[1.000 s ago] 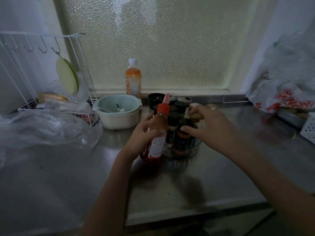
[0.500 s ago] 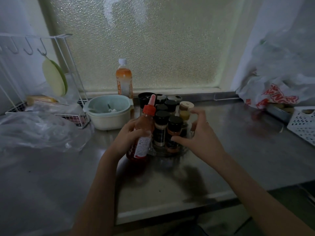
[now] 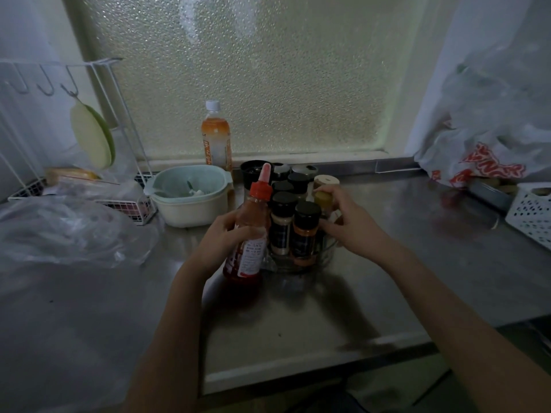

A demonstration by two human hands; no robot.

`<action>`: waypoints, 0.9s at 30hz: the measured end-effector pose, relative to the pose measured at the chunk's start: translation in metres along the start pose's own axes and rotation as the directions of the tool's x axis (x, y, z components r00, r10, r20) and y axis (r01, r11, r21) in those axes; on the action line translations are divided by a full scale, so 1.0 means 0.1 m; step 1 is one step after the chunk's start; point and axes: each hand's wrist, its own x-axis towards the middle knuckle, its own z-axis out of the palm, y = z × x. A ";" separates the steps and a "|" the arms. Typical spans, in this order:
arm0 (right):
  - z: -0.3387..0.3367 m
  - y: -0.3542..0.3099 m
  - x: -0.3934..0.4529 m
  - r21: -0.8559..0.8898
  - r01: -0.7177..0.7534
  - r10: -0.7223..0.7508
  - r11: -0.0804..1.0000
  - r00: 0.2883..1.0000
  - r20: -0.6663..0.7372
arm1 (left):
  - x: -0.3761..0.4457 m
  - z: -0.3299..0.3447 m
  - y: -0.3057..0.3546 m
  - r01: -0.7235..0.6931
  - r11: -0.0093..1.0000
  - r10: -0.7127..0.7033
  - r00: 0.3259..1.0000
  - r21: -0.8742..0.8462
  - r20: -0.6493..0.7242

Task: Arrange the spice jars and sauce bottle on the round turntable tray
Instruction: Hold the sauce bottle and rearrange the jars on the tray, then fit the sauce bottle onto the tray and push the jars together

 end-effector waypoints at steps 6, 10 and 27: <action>0.17 -0.11 0.04 0.217 0.027 -0.012 0.976 0.998 -0.069 | 0.01 -0.02 -0.03 -0.004 1.000 0.004 0.999 -0.009 -0.049; 0.17 -0.09 -0.17 0.323 -0.060 0.128 0.944 0.973 -0.194 | 0.03 -0.05 -0.05 0.005 0.999 -0.007 0.998 -0.035 -0.066; 0.41 -0.27 -0.33 -0.024 -0.128 0.122 0.991 0.977 -0.174 | 0.03 -0.08 -0.11 0.119 0.972 -0.123 0.992 -0.201 -0.005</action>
